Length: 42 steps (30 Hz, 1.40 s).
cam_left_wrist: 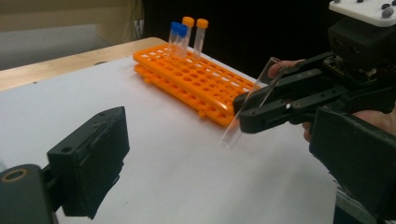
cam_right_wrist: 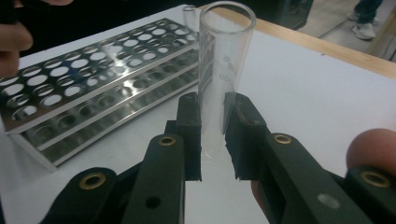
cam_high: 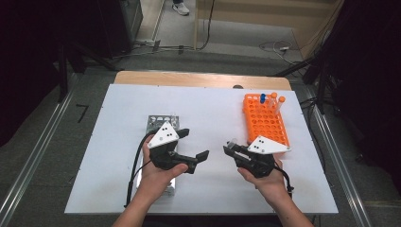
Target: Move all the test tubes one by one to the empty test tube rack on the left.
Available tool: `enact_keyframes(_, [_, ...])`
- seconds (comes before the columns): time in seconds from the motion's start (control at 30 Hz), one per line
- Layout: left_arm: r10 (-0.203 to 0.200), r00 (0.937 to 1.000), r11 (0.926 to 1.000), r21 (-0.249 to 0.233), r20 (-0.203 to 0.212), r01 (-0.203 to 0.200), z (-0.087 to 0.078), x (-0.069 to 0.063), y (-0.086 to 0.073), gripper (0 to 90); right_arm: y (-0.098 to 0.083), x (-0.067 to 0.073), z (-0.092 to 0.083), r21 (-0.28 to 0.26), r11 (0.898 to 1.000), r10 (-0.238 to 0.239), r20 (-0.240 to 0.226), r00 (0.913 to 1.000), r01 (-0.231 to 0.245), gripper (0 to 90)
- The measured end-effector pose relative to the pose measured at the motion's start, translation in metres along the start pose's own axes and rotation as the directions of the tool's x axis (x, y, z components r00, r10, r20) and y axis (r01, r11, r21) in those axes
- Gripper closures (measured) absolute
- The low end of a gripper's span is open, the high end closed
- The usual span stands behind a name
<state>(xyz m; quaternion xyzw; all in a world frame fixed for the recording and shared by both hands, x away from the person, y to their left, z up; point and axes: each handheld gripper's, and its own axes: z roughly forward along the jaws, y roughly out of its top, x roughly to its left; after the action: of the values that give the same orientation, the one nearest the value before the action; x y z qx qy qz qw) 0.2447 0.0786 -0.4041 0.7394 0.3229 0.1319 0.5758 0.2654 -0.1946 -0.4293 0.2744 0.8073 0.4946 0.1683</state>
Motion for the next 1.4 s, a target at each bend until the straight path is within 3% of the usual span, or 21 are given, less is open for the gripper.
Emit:
enact_keyframes(0.13, [0.017,0.9991,0.9998,0.010,0.038,-0.017,0.005,-0.005,-0.001,14.0,0.001,0.012,0.005,0.010,1.000,-0.019,-0.034,0.9992,0.020,73.8])
enact_keyframes(0.33, [0.037,0.9958,0.9989,0.025,0.084,-0.039,0.011,-0.011,-0.003,37.3,0.002,0.026,0.011,0.032,0.998,-0.051,-0.086,0.9950,0.054,73.8])
enact_keyframes(0.43, [0.054,0.9926,0.9973,0.042,0.108,-0.059,0.015,-0.014,-0.005,43.7,0.002,0.030,0.013,0.038,0.998,-0.051,-0.100,0.9937,0.055,73.8])
enact_keyframes(0.47, [0.063,0.9916,0.9964,0.050,0.113,-0.069,0.017,-0.015,-0.006,49.1,0.003,0.033,0.014,0.042,0.997,-0.056,-0.112,0.9921,0.061,73.8])
enact_keyframes(0.77, [0.112,0.9847,0.9906,0.063,0.133,-0.122,0.021,-0.023,-0.006,67.3,0.003,0.039,0.017,0.058,0.996,-0.060,-0.140,0.9884,0.068,73.8])
enact_keyframes(1.4, [0.169,0.9825,0.9833,0.055,0.078,-0.173,0.019,-0.025,-0.007,75.7,0.003,0.037,0.018,0.066,0.996,-0.049,-0.155,0.9868,0.060,73.6])
